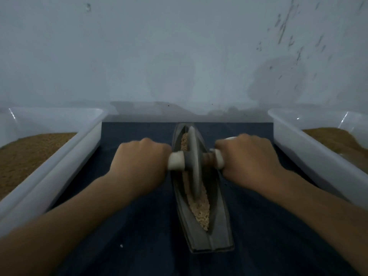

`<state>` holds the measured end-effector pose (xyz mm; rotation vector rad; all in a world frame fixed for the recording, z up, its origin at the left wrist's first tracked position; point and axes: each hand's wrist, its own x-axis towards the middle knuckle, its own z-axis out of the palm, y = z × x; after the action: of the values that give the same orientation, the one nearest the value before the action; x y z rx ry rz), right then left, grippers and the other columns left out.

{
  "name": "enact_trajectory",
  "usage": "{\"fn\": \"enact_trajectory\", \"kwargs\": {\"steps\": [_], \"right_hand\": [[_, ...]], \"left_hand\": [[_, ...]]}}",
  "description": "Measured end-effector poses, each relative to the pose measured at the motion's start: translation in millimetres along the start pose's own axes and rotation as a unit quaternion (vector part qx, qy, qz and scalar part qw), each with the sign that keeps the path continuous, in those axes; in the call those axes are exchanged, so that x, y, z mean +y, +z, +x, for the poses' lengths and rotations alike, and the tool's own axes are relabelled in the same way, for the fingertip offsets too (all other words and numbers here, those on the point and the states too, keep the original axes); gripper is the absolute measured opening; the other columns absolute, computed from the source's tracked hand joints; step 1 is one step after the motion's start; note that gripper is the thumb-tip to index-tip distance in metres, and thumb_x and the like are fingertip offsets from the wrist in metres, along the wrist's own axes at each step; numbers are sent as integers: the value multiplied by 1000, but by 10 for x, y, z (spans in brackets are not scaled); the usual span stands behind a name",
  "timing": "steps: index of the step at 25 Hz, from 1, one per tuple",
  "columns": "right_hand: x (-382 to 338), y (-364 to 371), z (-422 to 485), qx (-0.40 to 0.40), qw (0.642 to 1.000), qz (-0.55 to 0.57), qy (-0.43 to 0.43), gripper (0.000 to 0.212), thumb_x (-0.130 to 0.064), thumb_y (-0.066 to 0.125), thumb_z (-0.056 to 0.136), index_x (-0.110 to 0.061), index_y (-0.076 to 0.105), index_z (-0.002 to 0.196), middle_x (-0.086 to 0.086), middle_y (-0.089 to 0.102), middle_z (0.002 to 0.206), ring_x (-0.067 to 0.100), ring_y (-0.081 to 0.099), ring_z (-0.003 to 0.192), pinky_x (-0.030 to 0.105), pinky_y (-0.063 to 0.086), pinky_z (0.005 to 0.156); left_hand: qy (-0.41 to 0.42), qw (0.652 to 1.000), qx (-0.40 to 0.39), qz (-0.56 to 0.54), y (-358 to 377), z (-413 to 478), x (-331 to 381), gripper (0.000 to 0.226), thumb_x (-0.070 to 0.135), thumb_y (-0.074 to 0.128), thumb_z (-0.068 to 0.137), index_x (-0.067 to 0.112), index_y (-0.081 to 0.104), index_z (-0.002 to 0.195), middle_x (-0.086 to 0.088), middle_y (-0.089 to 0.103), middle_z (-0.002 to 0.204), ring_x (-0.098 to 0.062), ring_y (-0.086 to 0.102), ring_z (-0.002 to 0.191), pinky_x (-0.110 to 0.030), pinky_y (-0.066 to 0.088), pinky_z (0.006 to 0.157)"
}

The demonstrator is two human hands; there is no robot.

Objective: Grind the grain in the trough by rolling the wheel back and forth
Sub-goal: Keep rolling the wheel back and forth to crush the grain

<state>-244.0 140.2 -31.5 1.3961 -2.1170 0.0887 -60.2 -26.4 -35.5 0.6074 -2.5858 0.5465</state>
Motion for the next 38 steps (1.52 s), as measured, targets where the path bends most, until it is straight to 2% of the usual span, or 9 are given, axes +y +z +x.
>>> {"fn": "enact_trajectory", "kwargs": {"steps": [3, 7, 11, 18, 22, 26, 30, 33, 38], "right_hand": [[57, -44, -263, 36, 999, 11, -17, 41, -37, 66, 57, -37, 26, 67, -14, 28, 54, 1, 20, 47, 18, 9, 46], [32, 179, 250, -3, 999, 27, 31, 27, -37, 69, 77, -31, 43, 73, -10, 44, 64, 21, 51, 59, 25, 25, 51], [33, 232, 567, -45, 996, 48, 62, 23, -42, 63, 85, -29, 47, 76, -3, 54, 75, 28, 62, 78, 31, 37, 61], [57, -47, -208, 70, 997, -30, -19, 35, -39, 60, 63, -35, 25, 68, -12, 25, 53, 7, 18, 45, 19, 3, 49], [17, 194, 313, 3, 1000, -6, 27, 28, -41, 70, 78, -32, 44, 71, -10, 40, 60, 21, 44, 54, 24, 25, 50], [18, 237, 676, -46, 996, 22, 69, 19, -46, 62, 86, -28, 58, 81, -3, 53, 74, 26, 54, 71, 31, 36, 61], [1, 110, -3, 27, 999, -10, 18, 41, -37, 72, 67, -35, 31, 66, -11, 35, 58, 10, 35, 48, 21, 16, 47], [51, 58, -108, 72, 997, -30, -8, 50, -36, 72, 54, -36, 23, 64, -12, 29, 53, 3, 16, 45, 18, 4, 49], [48, 262, 547, -51, 996, 49, 60, 24, -44, 66, 80, -31, 47, 74, -3, 56, 73, 30, 61, 74, 32, 39, 60]], "left_hand": [[44, 996, 78, 2, -117, -62, -24, 59, 36, 82, 49, 33, 26, 68, 11, 6, 57, -8, 0, 46, -17, 6, 49], [-31, 999, -21, 35, 158, 371, -21, 9, 35, 63, 82, 30, 59, 88, 6, 40, 68, -17, 39, 53, -30, 30, 51], [-47, 997, -66, 12, 92, 652, -73, 15, 30, 58, 88, 29, 65, 102, 0, 58, 86, -25, 59, 76, -35, 39, 61], [29, 997, 67, -1, -72, -117, -16, 56, 36, 82, 52, 33, 29, 70, 12, 8, 58, -10, 6, 46, -18, 5, 48], [-50, 999, 6, 19, 226, 321, -27, 8, 31, 62, 84, 28, 56, 88, 5, 40, 66, -21, 44, 55, -31, 32, 51], [-65, 997, -48, -5, 212, 679, -104, 14, 30, 57, 89, 25, 63, 100, -4, 60, 88, -30, 63, 81, -36, 40, 61], [12, 999, 33, 22, 96, 104, -12, 36, 37, 74, 68, 31, 39, 74, 10, 19, 58, -14, 23, 45, -26, 19, 46], [29, 997, 67, 17, 66, 9, -61, 53, 36, 81, 54, 33, 31, 71, 13, 8, 58, -7, 2, 46, -19, 6, 47], [-49, 998, -25, 37, 180, 570, -40, 7, 29, 58, 88, 26, 62, 93, 3, 48, 73, -21, 50, 62, -33, 38, 55]]}}
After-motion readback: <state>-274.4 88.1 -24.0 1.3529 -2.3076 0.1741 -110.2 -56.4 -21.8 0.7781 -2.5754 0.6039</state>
